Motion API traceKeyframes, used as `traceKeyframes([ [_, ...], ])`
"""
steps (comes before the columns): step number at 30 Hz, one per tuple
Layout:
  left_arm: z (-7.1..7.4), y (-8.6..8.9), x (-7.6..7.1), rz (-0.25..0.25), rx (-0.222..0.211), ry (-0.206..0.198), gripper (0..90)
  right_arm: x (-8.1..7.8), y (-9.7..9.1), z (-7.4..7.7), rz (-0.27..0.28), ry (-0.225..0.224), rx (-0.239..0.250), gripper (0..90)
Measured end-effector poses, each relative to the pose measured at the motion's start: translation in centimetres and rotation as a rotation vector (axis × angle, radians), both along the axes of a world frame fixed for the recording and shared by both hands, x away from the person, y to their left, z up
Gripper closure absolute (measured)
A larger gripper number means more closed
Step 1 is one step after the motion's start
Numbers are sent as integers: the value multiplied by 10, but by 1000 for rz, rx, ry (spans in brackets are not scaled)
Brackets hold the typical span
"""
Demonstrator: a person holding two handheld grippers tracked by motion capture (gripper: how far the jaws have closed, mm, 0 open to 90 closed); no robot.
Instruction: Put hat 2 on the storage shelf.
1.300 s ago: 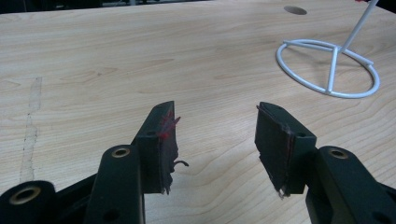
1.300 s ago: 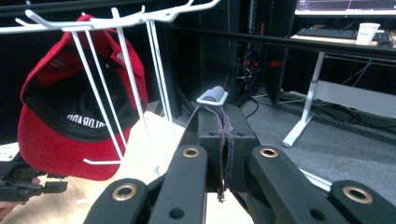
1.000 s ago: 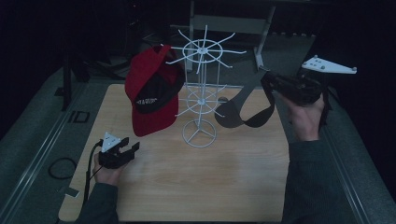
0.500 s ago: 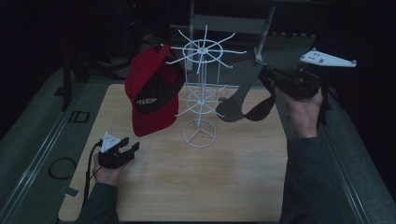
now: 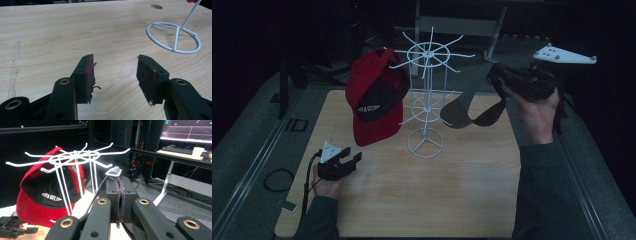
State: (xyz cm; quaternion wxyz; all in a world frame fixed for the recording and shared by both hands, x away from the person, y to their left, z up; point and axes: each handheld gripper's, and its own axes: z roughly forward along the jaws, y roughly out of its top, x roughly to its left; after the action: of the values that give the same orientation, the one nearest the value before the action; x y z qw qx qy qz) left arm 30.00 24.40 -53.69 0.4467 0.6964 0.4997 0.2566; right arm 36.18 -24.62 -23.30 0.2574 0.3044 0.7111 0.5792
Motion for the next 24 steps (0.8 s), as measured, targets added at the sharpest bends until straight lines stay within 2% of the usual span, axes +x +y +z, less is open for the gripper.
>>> traceKeyframes([
  [24,0,0,0,0,0,2,489,13,11,15,1,-9,2,878],
])
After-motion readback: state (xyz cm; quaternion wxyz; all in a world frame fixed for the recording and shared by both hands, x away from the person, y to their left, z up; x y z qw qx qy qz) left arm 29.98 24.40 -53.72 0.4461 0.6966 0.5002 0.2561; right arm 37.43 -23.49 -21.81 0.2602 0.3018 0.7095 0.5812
